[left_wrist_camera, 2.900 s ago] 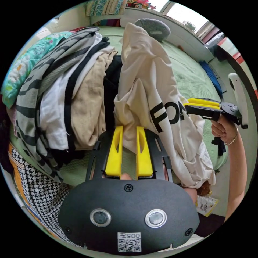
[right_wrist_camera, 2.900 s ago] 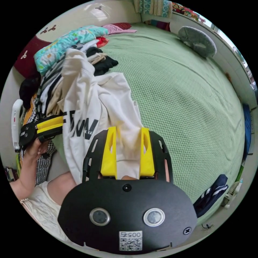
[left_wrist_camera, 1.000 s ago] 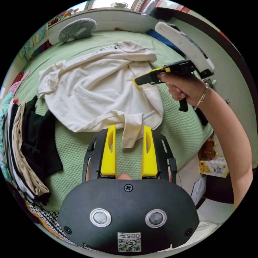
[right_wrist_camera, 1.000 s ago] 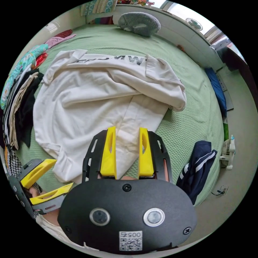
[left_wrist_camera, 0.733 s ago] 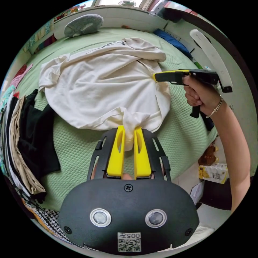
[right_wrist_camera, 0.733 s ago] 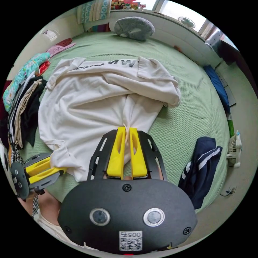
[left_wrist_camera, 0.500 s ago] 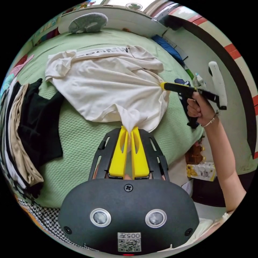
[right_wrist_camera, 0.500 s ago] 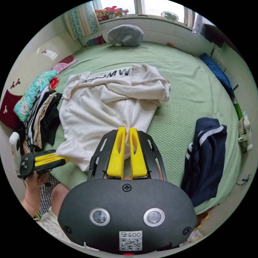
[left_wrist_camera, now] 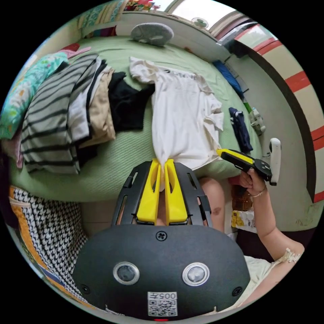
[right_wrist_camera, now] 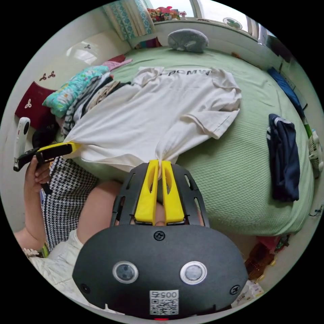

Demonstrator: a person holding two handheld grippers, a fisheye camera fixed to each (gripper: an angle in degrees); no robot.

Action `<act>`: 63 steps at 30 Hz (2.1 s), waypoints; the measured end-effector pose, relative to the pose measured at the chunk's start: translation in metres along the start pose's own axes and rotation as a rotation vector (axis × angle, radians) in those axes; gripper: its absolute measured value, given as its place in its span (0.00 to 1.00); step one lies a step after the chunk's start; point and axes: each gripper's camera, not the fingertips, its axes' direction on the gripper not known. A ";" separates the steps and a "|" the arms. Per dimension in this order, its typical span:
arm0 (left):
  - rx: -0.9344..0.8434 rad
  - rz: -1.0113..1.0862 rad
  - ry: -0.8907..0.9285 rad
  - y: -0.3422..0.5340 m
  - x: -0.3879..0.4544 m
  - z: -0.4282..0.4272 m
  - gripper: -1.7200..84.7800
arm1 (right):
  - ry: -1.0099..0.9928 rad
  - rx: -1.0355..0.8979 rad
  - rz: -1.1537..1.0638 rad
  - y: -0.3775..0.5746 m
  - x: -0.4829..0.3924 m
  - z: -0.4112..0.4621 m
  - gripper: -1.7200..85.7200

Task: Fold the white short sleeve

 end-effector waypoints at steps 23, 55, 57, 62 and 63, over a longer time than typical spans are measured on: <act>-0.084 -0.076 -0.011 0.082 -0.072 0.024 0.03 | 0.228 0.024 0.080 -0.019 0.069 -0.014 0.07; -0.012 -0.050 -0.117 0.119 -0.043 -0.071 0.03 | 0.223 0.043 0.205 0.149 0.149 -0.145 0.00; -0.043 -0.042 -0.126 0.118 -0.042 -0.064 0.03 | 0.251 0.006 0.191 0.155 0.148 -0.132 0.01; -0.132 -0.064 -0.217 0.118 -0.039 -0.031 0.04 | 0.313 -0.099 0.209 0.154 0.143 -0.089 0.01; -0.157 -0.091 -0.260 0.120 -0.039 -0.028 0.04 | 0.338 -0.124 0.220 0.153 0.142 -0.084 0.02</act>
